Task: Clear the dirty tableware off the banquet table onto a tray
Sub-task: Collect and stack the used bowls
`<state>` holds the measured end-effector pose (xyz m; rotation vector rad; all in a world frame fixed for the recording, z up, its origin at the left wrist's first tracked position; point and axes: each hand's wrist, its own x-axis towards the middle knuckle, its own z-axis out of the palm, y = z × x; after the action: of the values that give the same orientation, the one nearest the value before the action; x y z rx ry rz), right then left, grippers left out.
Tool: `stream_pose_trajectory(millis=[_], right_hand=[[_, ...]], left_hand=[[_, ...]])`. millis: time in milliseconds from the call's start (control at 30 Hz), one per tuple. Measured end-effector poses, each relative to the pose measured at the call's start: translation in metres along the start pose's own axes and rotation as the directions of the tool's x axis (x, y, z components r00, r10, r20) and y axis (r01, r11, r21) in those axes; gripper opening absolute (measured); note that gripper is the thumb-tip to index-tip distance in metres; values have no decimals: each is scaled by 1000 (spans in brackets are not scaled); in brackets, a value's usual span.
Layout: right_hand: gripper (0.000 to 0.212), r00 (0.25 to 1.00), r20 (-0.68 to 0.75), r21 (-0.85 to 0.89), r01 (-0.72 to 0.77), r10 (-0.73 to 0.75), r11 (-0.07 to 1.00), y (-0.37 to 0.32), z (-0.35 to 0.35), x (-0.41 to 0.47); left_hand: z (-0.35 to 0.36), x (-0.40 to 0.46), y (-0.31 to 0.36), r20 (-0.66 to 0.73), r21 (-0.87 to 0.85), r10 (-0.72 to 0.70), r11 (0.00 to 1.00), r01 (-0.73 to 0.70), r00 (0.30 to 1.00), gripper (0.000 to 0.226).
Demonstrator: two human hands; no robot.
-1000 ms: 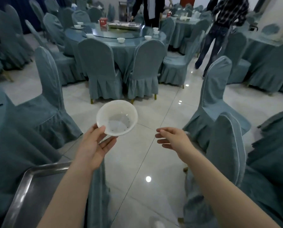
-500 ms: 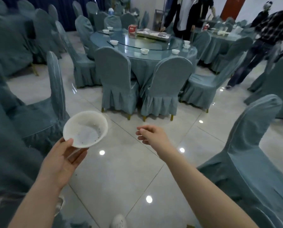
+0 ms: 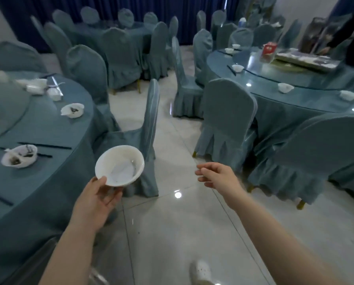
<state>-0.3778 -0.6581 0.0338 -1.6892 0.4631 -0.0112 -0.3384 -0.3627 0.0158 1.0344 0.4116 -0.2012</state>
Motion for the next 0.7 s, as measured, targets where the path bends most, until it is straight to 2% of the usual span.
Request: stream_pose_trajectory(millis=[133,333,467,600,700], right_hand=[[13,989,144,-52,20,-13,998,-25,30,93],[13,918,397,-151,96,-29,984,-66,98,206],[14,847,530,-171,160,-46,972,-91,168,254],[15,753,653,-178,258,-82,950,-107,263,296],[15,720,689,-190,295,-87,937,-113,328,316]], left_hand=[[1,45,16,-162,-74,55,995,-68,985,22],[-4,97,44,-360,-147,132,970,-195,924,39],[-28,114,70,-461,-178,177,942,-286,870,18],[-71,143,100,-567,-215,210,896,-389,797,12],[-106,168,128,-634,-193,204,892,-408,746,12]])
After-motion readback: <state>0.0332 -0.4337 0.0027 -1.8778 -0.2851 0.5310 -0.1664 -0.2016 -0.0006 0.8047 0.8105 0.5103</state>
